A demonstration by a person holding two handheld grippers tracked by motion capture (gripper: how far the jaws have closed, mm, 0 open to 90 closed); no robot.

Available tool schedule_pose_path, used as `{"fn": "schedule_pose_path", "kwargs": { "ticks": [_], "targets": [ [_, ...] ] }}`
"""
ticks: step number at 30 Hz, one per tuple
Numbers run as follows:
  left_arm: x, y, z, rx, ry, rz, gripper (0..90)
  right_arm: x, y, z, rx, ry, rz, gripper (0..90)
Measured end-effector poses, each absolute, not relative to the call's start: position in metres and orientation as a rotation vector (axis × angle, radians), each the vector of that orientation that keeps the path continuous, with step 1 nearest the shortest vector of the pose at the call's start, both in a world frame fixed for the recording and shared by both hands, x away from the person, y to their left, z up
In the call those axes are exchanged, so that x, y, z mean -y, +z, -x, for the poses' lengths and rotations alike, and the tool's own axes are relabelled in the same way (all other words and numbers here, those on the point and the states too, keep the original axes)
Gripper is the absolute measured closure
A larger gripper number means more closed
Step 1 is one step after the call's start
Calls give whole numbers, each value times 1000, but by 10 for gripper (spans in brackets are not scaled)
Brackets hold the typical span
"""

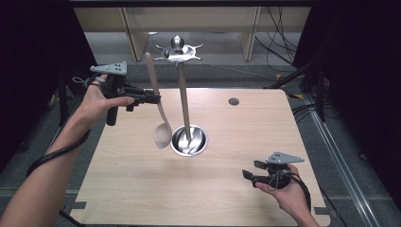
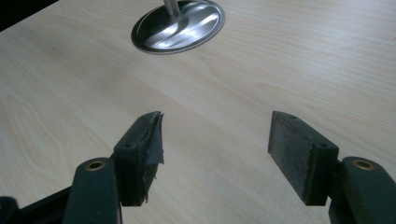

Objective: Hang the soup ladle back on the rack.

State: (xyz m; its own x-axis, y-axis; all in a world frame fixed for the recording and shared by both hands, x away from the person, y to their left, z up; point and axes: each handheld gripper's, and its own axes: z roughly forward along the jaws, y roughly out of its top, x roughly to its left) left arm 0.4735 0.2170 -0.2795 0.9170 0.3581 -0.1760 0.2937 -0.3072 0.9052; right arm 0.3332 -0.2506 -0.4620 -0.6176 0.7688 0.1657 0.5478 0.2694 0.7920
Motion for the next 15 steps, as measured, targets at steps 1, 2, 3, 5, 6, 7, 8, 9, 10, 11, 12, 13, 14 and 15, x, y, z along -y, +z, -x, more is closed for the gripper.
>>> {"fn": "schedule_pose_path", "kwargs": {
  "ticks": [1, 2, 3, 5, 6, 7, 8, 9, 10, 11, 12, 13, 14, 15],
  "targets": [
    [-217, -279, -474, -477, 69, -1910, 757, 251, -462, -333, -2288, 1268, -1218, 358],
    [-216, -279, -474, -475, 66, -1927, 757, 251, -462, -333, -2294, 1275, -1218, 358],
    [-215, -279, -473, -483, 69, -1937, 757, 250, -463, -334, -2307, 1301, -1223, 358],
    [-215, -279, -473, -484, 59, -1938, 757, 250, -463, -334, -2307, 1300, -1226, 358],
    [-215, -279, -474, -483, 58, -1946, 757, 250, -463, -334, -2307, 1300, -1226, 358],
    [-214, -278, -473, -492, 57, -1953, 757, 251, -462, -333, -2299, 1278, -1222, 358],
    [-214, -278, -473, -493, 54, -1958, 757, 251, -462, -333, -2299, 1278, -1222, 358],
    [-214, -277, -474, -496, 51, -1966, 757, 251, -462, -333, -2299, 1278, -1222, 358],
    [-214, -276, -474, -496, 50, -1968, 757, 251, -462, -333, -2299, 1271, -1220, 358],
    [-213, -276, -474, -498, 42, -1971, 757, 249, -462, -332, -2301, 1299, -1270, 358],
    [-213, -275, -474, -504, 46, -1977, 757, 249, -462, -332, -2300, 1297, -1271, 358],
    [-213, -275, -474, -504, 42, -1983, 757, 249, -462, -331, -2300, 1300, -1271, 358],
    [-213, -275, -474, -504, 42, -1983, 757, 249, -462, -331, -2300, 1300, -1271, 358],
    [-213, -275, -474, -504, 39, -1988, 757, 249, -462, -331, -2300, 1300, -1271, 358]
  ]
}}
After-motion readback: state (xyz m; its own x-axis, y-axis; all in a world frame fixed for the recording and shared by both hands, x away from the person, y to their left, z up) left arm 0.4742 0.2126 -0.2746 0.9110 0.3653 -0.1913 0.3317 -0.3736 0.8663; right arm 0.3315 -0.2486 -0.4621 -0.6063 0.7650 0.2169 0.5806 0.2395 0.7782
